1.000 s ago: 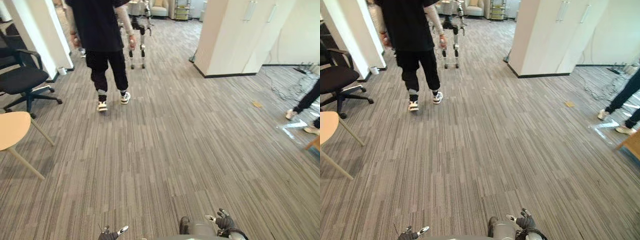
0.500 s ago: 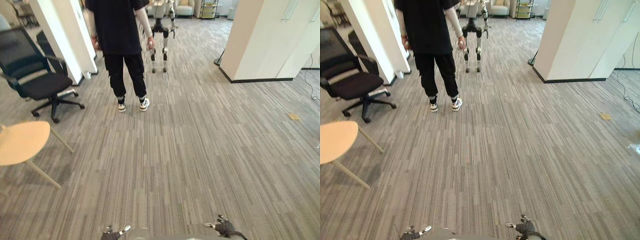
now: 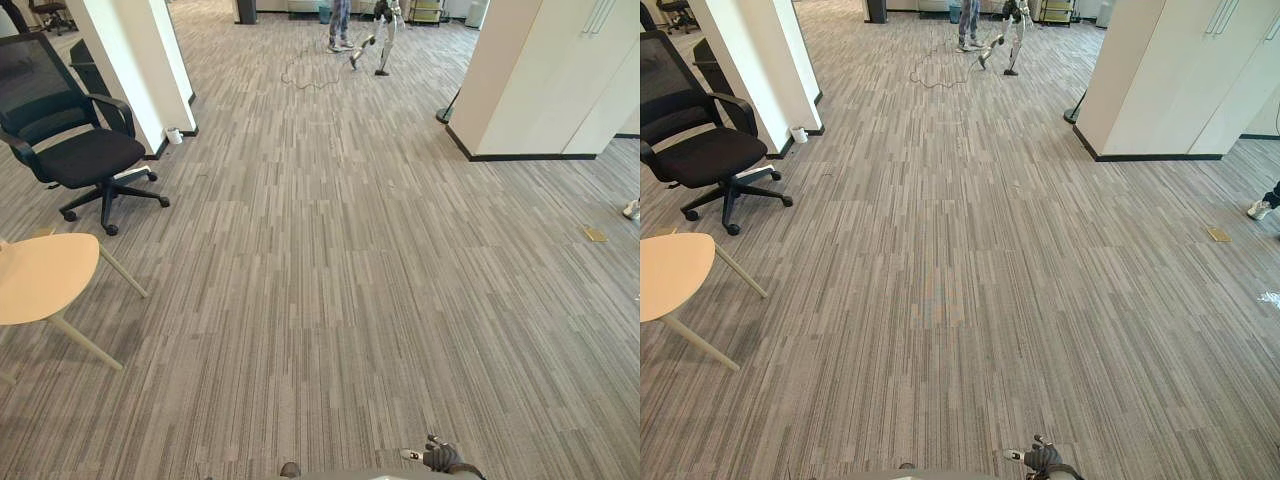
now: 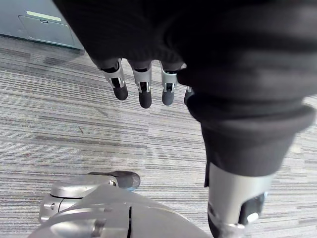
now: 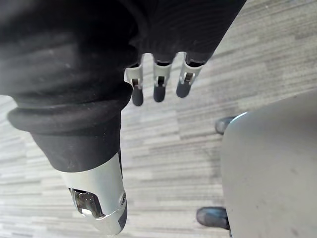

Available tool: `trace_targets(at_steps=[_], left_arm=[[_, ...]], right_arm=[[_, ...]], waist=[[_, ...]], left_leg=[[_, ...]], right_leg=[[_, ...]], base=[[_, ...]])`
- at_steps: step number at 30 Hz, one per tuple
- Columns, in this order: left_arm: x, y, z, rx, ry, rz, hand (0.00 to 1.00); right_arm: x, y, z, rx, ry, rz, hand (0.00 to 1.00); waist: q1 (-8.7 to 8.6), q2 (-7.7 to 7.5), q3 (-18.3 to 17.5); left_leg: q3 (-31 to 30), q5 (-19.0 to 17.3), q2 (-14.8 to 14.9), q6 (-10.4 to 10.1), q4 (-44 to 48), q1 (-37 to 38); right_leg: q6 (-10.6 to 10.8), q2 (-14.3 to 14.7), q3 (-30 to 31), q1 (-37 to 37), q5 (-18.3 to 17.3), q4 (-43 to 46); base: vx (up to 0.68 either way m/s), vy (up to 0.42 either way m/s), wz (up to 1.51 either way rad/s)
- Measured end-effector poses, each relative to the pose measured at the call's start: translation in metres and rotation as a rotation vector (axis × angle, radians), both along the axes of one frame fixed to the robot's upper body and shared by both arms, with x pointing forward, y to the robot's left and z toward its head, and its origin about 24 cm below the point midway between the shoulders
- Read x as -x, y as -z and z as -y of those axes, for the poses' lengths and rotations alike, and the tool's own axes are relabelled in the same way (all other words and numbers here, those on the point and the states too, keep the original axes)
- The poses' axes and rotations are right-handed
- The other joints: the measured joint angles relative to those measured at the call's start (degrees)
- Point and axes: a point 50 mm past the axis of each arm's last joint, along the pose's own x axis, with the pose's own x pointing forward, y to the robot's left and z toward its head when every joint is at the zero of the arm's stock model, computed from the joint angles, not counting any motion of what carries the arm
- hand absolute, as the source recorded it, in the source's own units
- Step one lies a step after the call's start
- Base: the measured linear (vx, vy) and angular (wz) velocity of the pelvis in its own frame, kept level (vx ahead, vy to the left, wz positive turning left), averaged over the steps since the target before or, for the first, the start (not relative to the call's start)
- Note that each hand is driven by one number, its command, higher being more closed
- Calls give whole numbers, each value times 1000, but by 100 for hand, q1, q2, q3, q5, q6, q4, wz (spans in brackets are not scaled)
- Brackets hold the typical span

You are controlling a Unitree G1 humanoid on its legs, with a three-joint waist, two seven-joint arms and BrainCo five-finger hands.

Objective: Organize washtable

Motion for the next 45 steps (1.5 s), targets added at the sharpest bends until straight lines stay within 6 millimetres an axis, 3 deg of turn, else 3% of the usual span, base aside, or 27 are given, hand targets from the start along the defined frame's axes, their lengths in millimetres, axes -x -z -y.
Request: trace_targets(at_steps=[16, 23, 25, 27, 29, 31, 33, 34, 35, 36, 37, 40, 43, 44, 45], left_arm=[[-14, -3, -2, -72, 71, 38, 0], [-12, -2, -2, -74, 24, 45, 0], [-15, -3, -3, -75, -6, 57, 0], [-23, -5, -5, -81, -43, 89, 0], [-22, -4, -2, -72, -87, 103, 0], [-20, -4, 6, -57, -104, 111, 0], [-23, -5, 7, -60, -98, 130, 0], [-23, -6, 6, -61, -90, 132, 0], [-21, -6, 3, -68, -89, 124, 0], [-23, -7, -3, -84, -81, 125, 0], [-24, -9, -8, -97, -76, 126, 0], [-25, -9, -8, -98, -72, 126, 0], [-41, -10, -5, -99, -20, 152, 0], [-48, -10, -3, -98, 5, 164, 0], [-56, -11, 1, -94, 38, 178, 0]], right_arm=[[-3, -2, 4, 20, 59, 47, 0], [4, -2, 12, 33, 64, 38, 0], [1, -2, 12, 38, 46, 45, 0], [-7, -4, 11, 37, 44, 67, 0], [-13, -5, 11, 37, 47, 83, 0], [-15, -7, 12, 43, 55, 101, 0], [-9, -7, 13, 47, 65, 105, 0], [-6, -8, 11, 44, 68, 118, 0], [-7, -8, 7, 36, 66, 124, 0], [-9, -9, 0, 17, 65, 138, 0], [-9, -8, -6, 2, 67, 138, 0], [-7, -8, -7, 3, 59, 137, 0], [-15, -11, -4, 10, 72, 175, 0], [-19, -12, -2, 14, 74, 185, 0], [-25, -15, 0, 19, 74, 212, 0]], waist=[[6, -73, 15], [62, 10, 78], [55, -70, 135], [147, -46, 352], [184, -23, 454], [269, 222, 449], [379, 212, 429], [430, 251, 431], [458, 162, 420], [408, -12, 392], [359, -153, 380], [320, -167, 345], [279, -93, 337], [275, -45, 364], [201, 50, 420]], left_leg=[[4, -41, -20, 45, 38, -154], [-427, -18, -24, 28, 51, -94], [-639, -84, -40, 6, 363, -335], [-772, -475, -36, -15, 1248, -847], [-821, -971, 23, -7, 2231, -1348], [-953, -1700, 104, 136, 3625, -1962], [-831, -2112, 50, 343, 4402, -2154], [-694, -2526, 45, 342, 4418, -2075], [-665, -2599, -30, 418, 4408, -2037], [-650, -2638, -138, 495, 4265, -1821], [-664, -2643, -199, 505, 3961, -1472], [-774, -2581, -216, 518, 3252, -758], [-987, -2464, -245, 615, 2652, -427], [-1083, -2434, -246, 665, 2470, -237], [-1291, -2434, -213, 660, 2065, 227]], right_leg=[[35, -8, 104, -188, 10, 4], [-115, 54, -225, 51, -74, 54], [-133, 54, -363, 26, -85, 111], [-158, 85, -409, -30, -106, 151], [-28, 122, -389, -130, -276, 303], [136, 259, -392, -266, -637, 692], [206, 149, -425, -320, -886, 1072], [118, 33, -456, -517, -1056, 1931], [-10, -82, -447, -821, -1100, 2580], [-263, -213, -319, -1444, -918, 3876], [-256, -195, -320, -1720, -970, 4532], [-226, 151, -573, -1988, -1141, 4479], [-256, 778, -693, -2833, -1099, 3451], [-295, 929, -684, -3042, -964, 3040], [-394, 1071, -643, -3229, -578, 2370]], base=[[11, -9, -2], [12, -51, 29], [-51, -52, 43], [-103, -17, 29], [-116, 36, 8], [-54, 137, 3], [93, 249, -16], [150, 291, -23], [185, 231, -14], [287, 212, 5], [391, 232, 14], [318, 122, 10], [467, 114, 23], [716, 89, 61], [778, 69, 94]])
